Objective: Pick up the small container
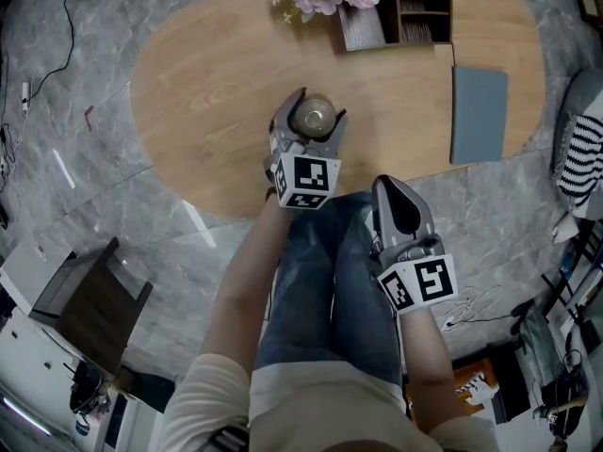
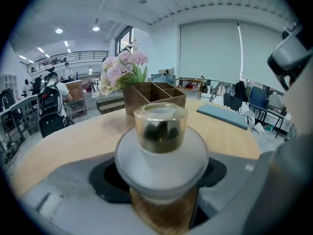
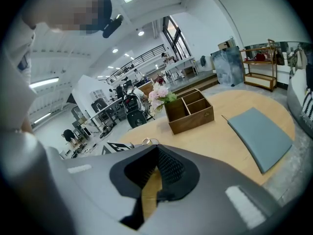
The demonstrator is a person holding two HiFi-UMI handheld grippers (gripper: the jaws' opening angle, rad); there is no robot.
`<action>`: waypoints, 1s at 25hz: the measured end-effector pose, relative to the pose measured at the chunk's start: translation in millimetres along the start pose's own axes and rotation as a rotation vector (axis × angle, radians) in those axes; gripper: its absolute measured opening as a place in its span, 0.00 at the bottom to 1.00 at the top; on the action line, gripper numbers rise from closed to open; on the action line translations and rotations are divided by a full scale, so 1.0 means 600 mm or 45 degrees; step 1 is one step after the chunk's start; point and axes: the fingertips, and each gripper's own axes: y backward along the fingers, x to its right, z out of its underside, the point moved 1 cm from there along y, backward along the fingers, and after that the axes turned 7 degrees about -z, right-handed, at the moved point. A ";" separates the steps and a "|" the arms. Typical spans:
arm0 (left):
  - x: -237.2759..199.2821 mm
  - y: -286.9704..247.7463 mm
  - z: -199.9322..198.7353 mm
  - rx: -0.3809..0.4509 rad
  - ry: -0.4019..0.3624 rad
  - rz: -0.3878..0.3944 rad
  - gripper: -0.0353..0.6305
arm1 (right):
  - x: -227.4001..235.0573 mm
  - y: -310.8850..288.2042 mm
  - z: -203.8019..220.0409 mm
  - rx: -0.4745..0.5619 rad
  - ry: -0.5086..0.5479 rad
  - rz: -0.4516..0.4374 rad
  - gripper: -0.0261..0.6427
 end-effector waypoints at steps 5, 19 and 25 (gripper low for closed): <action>0.002 0.022 -0.015 0.019 0.029 0.005 0.57 | -0.005 0.013 -0.007 0.015 0.012 0.012 0.04; -0.002 0.137 -0.118 0.067 0.080 0.012 0.57 | -0.057 0.078 -0.084 0.093 0.097 0.019 0.04; -0.010 0.200 -0.170 0.080 0.102 0.016 0.57 | -0.089 0.107 -0.134 0.143 0.139 0.021 0.04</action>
